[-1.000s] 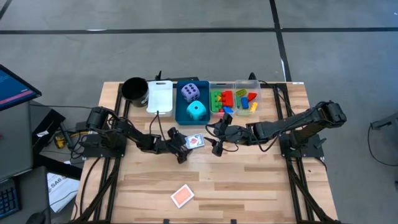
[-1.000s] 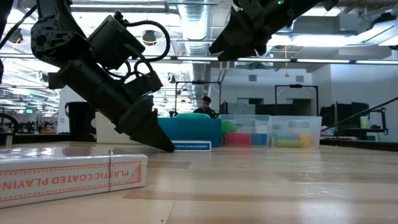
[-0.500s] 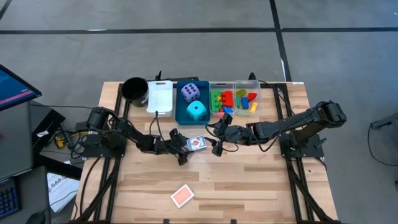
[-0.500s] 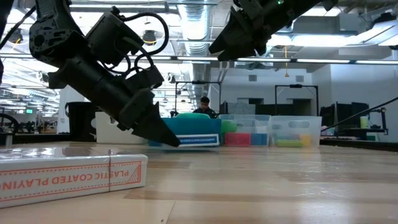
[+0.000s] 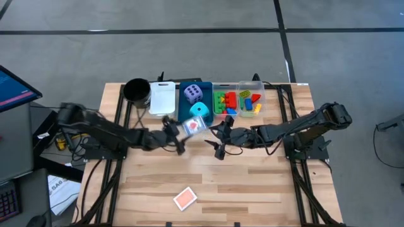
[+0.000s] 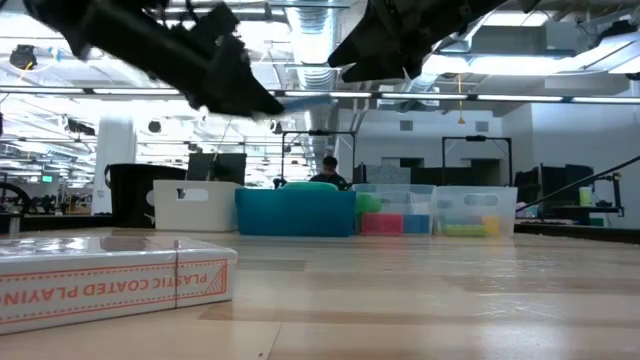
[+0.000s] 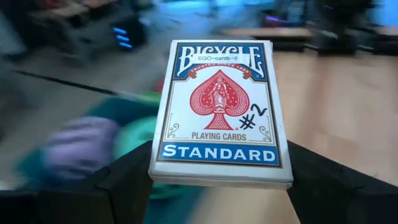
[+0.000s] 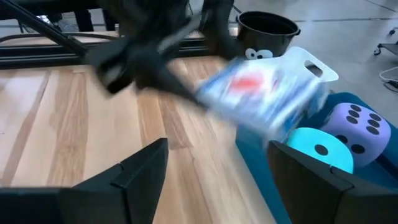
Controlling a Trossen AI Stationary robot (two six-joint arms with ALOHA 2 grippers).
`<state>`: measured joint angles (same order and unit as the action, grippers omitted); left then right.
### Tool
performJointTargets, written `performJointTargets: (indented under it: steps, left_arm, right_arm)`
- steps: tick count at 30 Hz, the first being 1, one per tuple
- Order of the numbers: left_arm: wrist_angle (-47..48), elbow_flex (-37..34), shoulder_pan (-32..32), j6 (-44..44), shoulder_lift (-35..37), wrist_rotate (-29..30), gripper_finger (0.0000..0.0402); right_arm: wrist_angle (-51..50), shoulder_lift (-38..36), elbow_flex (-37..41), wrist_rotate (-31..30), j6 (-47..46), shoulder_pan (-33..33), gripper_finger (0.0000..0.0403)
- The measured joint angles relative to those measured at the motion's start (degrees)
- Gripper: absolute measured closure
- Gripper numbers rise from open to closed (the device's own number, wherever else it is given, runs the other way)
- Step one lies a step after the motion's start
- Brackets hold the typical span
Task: Pick & Place Toys
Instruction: Put the blue playing card into the white bin
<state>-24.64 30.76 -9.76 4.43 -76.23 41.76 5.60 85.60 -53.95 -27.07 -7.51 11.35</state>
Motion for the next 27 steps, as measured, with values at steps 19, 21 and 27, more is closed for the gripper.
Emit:
performJointTargets:
  steps: [19,21,27]
  left_arm:
    - [31.13,0.0,18.63,1.99,17.5,17.37,0.0108]
    - [31.13,0.0,22.51,1.89,17.28,15.59,0.0108]
    - [31.06,0.0,31.9,2.0,17.25,5.88,0.0098]
  right_arm:
    - [0.07,0.0,0.0,0.04,-0.26,0.25,0.0133]
    - [0.05,0.0,0.0,0.16,-0.58,0.26,0.0133]
    - [0.19,0.0,0.0,0.2,-1.01,0.26,0.0133]
